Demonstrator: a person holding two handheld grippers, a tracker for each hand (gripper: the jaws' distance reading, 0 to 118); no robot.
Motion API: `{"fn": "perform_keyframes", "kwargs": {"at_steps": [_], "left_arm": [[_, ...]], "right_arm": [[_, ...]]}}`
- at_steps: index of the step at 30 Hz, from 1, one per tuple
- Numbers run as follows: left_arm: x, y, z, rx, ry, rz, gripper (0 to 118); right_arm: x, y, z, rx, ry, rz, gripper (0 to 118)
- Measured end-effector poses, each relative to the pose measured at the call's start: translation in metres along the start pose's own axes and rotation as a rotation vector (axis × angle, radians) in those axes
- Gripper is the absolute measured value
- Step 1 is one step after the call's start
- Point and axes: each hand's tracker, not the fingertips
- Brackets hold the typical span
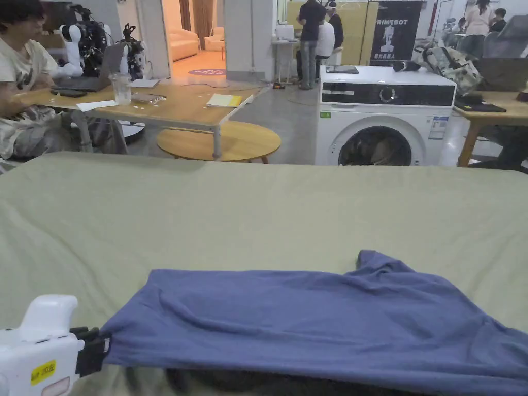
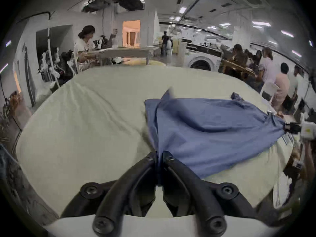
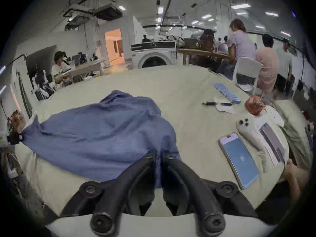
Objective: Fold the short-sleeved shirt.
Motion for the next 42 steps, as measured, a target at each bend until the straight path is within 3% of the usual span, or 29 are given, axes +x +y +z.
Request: {"fn": "perform_keyframes", "kwargs": {"at_steps": [3,10,11,13,14,16,19,24,25,26,27,28,31,35,38,39,40,41,42], "left_arm": [[0.005,-0.038,0.027,-0.01,-0.007,-0.01,0],[-0.001,-0.104,0.022,-0.142,-0.023,0.01,0],[-0.001,-0.105,0.02,-0.146,-0.019,0.025,7],[-0.002,-0.107,0.024,-0.116,-0.017,0.051,51],[-0.002,-0.106,0.03,-0.058,-0.04,0.07,55],[0.007,-0.101,0.04,0.033,-0.053,0.058,55],[0.036,-0.081,0.059,0.166,-0.028,-0.05,55],[0.088,-0.048,0.074,0.312,-0.08,-0.134,55],[0.096,-0.046,0.075,0.322,-0.083,-0.131,48],[0.103,-0.044,0.074,0.334,-0.092,-0.128,25],[0.107,-0.04,0.074,0.334,-0.098,-0.119,0],[0.111,-0.039,0.072,0.335,-0.107,-0.1,0],[0.112,-0.038,0.068,0.311,-0.156,-0.076,0],[0.092,-0.029,0.06,0.27,-0.092,-0.076,0],[0.061,-0.001,0.034,0.187,-0.003,-0.087,0],[0.052,0.01,0.022,0.208,0.024,-0.095,14],[0.041,0.021,0.006,0.184,0.031,-0.084,37],[0.03,0.034,-0.016,0.103,0.032,-0.046,73],[0.018,0.046,-0.039,0.061,0.017,-0.013,79]], "right_arm": [[0.011,-0.033,0.027,-0.031,0.005,-0.014,3],[0.01,-0.089,0.037,-0.125,-0.02,0.057,4],[0.009,-0.091,0.036,-0.127,-0.029,0.06,9],[0.007,-0.093,0.038,-0.125,-0.043,0.083,33],[0.006,-0.09,0.041,-0.112,-0.035,0.086,39],[0.0,-0.082,0.052,-0.038,-0.024,0.104,39],[-0.012,-0.064,0.061,0.059,0.027,0.119,51],[-0.061,-0.036,0.07,0.146,0.212,0.149,52],[-0.07,-0.033,0.069,0.152,0.244,0.148,52],[-0.079,-0.032,0.07,0.159,0.282,0.147,42],[-0.086,-0.031,0.069,0.158,0.306,0.153,21],[-0.092,-0.03,0.067,0.155,0.309,0.154,0],[-0.107,-0.033,0.06,0.135,0.337,0.192,0],[-0.112,-0.036,0.052,0.109,0.333,0.224,0],[-0.106,-0.034,0.048,0.097,0.34,0.206,0],[-0.103,-0.034,0.045,0.087,0.351,0.188,0],[-0.1,-0.034,0.043,0.078,0.358,0.178,0],[-0.097,-0.034,0.04,0.071,0.358,0.17,0],[-0.094,-0.034,0.038,0.063,0.353,0.165,0]]}}
